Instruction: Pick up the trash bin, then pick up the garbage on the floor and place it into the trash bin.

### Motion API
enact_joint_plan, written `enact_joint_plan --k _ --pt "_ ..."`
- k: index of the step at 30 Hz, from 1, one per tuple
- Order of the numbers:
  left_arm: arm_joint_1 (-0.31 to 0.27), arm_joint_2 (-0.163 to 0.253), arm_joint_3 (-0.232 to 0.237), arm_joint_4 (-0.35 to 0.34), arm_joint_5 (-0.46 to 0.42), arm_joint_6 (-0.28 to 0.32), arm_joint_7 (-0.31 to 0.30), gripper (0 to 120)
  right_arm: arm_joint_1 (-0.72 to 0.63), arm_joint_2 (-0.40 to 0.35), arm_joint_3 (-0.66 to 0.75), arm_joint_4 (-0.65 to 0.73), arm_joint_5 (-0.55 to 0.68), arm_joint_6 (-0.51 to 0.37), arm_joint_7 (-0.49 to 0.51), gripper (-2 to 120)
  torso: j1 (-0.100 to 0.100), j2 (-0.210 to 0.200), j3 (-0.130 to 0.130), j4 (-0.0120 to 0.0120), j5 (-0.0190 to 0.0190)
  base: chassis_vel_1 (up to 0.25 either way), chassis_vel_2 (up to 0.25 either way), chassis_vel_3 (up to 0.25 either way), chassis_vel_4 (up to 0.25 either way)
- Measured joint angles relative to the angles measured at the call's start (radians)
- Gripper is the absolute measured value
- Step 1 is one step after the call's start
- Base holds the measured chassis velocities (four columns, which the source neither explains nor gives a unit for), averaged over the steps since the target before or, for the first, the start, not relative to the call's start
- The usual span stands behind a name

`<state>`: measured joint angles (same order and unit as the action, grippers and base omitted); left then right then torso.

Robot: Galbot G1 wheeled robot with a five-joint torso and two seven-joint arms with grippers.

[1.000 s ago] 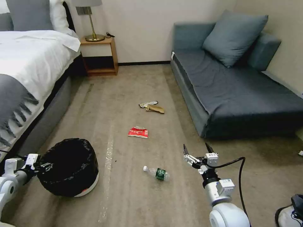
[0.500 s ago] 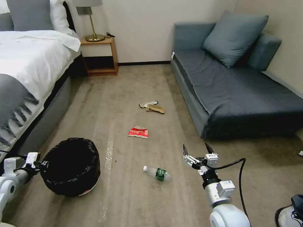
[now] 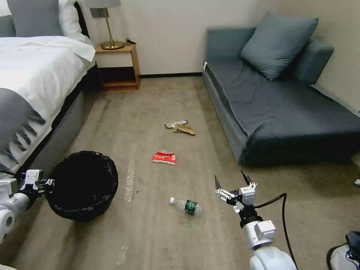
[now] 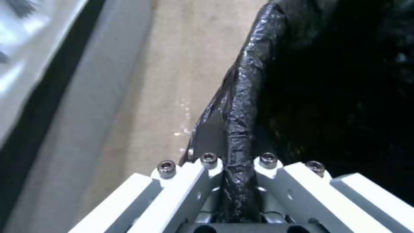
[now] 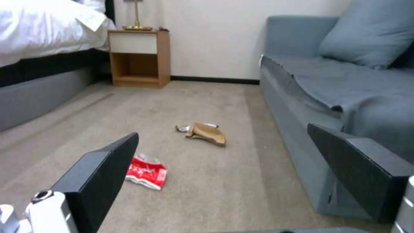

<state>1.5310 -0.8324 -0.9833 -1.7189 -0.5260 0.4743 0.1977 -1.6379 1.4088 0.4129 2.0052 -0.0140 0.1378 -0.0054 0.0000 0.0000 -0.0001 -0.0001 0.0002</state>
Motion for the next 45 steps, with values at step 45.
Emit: enact_joint_plan --k 45 --pt "0.155 -0.146 -0.141 -0.264 -0.056 0.18 -0.148 3 0.109 -0.14 -0.179 -0.295 -0.129 0.039 -0.187 100 0.0 0.0 0.0 -0.0002 -0.0004 -0.057 0.058 0.06 -0.062"
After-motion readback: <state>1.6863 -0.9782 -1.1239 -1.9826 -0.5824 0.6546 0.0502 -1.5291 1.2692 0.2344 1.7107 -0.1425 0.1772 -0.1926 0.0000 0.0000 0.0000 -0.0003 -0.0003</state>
